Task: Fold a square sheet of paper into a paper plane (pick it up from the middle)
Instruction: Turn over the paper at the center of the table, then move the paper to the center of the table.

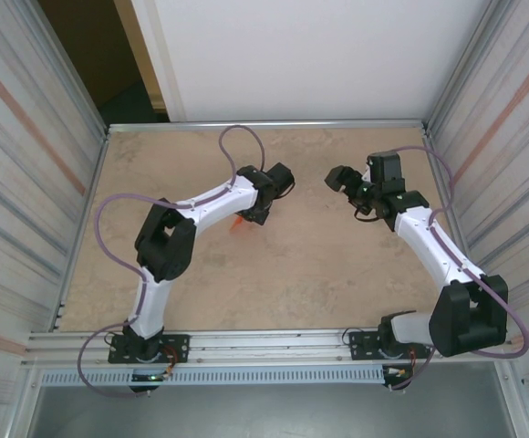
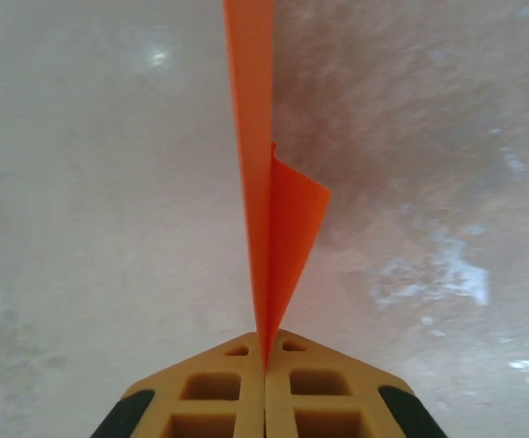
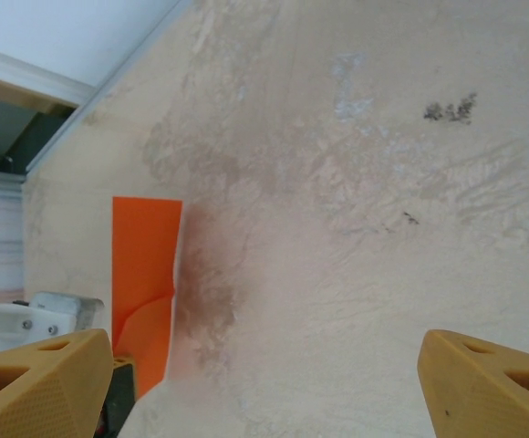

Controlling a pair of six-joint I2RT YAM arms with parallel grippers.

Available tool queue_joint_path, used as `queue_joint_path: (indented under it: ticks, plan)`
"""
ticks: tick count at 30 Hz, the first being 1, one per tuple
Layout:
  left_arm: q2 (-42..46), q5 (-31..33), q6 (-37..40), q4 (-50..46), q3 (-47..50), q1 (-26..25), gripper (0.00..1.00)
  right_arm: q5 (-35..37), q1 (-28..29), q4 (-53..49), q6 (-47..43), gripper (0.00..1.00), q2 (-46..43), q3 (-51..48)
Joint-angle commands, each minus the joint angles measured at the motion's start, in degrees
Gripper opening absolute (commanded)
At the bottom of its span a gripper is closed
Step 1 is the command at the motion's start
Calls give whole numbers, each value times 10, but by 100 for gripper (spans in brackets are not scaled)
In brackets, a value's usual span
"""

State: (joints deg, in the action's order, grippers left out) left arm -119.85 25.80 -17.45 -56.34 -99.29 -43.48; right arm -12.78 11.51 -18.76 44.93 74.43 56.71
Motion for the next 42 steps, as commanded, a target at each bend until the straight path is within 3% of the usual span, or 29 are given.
queue_joint_path:
  ticks: [1,7,10,13,18,27,31,39,42]
  plan:
    - [1,-92,-36,40,-4,1,13,13,-6,-15,13,86,-14,-7]
    - [18,-244,-41,121,42,5,30,10,-6,-13,18,85,0,-6]
    - [32,-353,-64,148,58,21,35,4,-6,-13,24,85,9,-5]
    - [71,-441,-96,209,99,41,49,-7,-5,-17,26,85,20,-5]
    - [150,-524,-160,310,185,89,57,-10,13,-28,21,85,40,8]
    - [299,-517,-225,407,370,225,66,8,129,-13,34,85,122,57]
    - [354,-501,-225,406,428,274,77,-14,182,15,56,84,183,86]
    - [445,-466,-197,393,505,319,98,-51,257,42,74,83,284,144]
    - [458,-474,-196,391,520,334,99,-61,268,41,75,82,308,162]
